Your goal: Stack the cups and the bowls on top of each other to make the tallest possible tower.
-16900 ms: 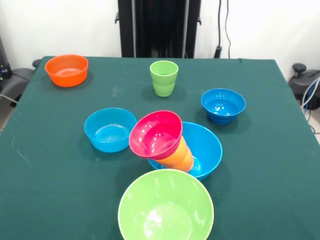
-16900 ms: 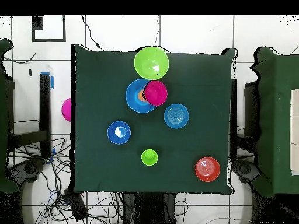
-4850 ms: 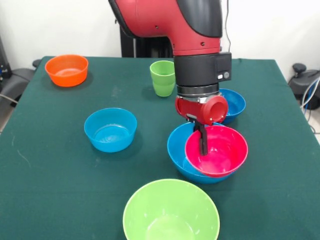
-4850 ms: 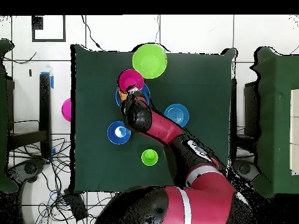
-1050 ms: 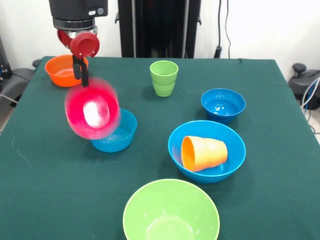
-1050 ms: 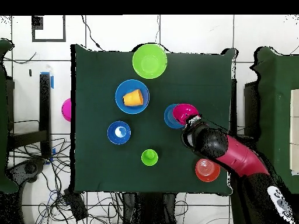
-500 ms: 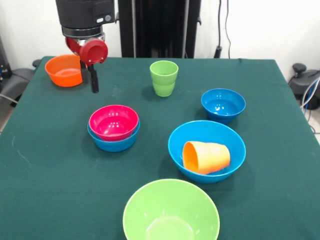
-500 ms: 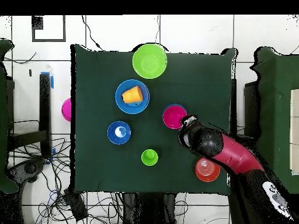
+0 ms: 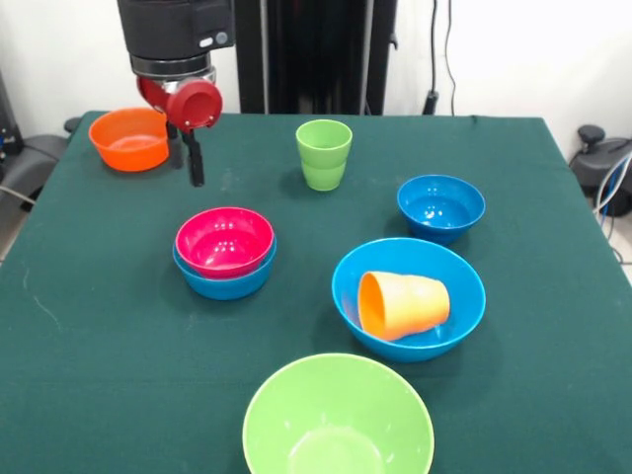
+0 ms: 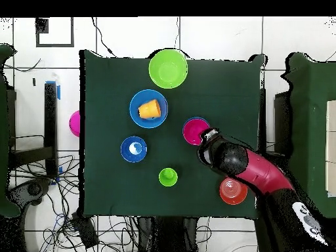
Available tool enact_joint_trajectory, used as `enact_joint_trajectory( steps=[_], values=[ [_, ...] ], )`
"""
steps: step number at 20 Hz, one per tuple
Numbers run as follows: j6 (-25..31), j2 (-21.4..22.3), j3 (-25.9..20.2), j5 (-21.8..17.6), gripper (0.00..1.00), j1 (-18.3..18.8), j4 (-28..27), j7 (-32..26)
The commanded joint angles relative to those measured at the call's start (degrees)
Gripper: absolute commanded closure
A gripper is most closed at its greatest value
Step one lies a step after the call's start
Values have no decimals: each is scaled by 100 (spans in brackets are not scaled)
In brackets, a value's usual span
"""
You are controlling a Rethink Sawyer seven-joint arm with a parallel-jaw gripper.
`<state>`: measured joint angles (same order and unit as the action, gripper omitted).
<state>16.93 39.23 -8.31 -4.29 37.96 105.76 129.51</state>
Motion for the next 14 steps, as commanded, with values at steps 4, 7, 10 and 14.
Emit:
enact_joint_trajectory(
  steps=[4,7,10,14],
  values=[
    [-776,-674,-801,263,0,-466,42,744],
    [-967,-784,-889,405,0,-530,0,842],
    [-1102,-911,-1100,575,0,-513,-17,873],
    [-1264,-993,-1257,670,0,-482,26,914]
  ],
)
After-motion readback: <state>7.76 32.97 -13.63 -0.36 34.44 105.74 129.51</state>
